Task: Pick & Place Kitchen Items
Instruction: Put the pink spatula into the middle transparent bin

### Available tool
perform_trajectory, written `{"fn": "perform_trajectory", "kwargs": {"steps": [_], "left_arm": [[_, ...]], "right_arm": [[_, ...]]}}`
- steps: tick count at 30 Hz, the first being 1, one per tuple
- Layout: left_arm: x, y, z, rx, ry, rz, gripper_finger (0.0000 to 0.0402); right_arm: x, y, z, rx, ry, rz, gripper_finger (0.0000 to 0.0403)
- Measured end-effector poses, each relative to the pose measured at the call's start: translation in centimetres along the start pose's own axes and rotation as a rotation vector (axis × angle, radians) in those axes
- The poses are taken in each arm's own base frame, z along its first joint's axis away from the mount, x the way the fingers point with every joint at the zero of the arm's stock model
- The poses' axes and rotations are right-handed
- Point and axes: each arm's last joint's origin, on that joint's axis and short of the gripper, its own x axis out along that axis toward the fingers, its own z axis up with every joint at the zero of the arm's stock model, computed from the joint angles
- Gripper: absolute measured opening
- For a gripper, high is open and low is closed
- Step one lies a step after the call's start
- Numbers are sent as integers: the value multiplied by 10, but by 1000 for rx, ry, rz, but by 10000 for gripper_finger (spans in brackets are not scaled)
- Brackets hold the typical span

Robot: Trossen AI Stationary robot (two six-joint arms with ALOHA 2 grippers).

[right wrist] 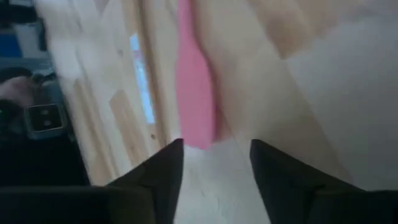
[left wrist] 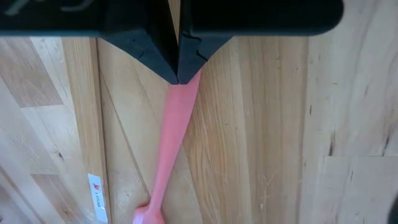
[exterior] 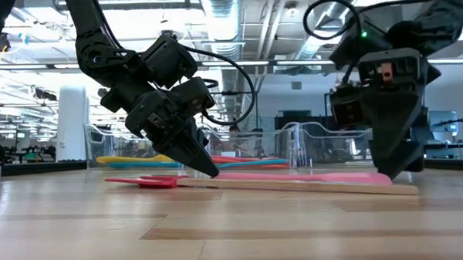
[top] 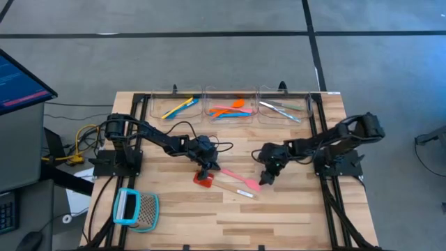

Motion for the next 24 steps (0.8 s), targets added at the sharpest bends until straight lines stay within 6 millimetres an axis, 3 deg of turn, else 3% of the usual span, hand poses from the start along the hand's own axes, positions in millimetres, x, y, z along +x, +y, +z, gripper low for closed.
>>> {"fn": "perform_trajectory", "kwargs": {"steps": [4,8,19,24], "left_arm": [[0,0,0,0,0,0,2],[0,0,0,0,0,0,2],[0,0,0,0,-1,2,2],[0,0,0,1,-1,5,2]], "right_arm": [[9,-1,4,-22,17,63,208],[16,-2,6,-22,18,87,211],[17,3,12,-34,9,74,150],[18,4,12,-34,-4,68,142]]}}
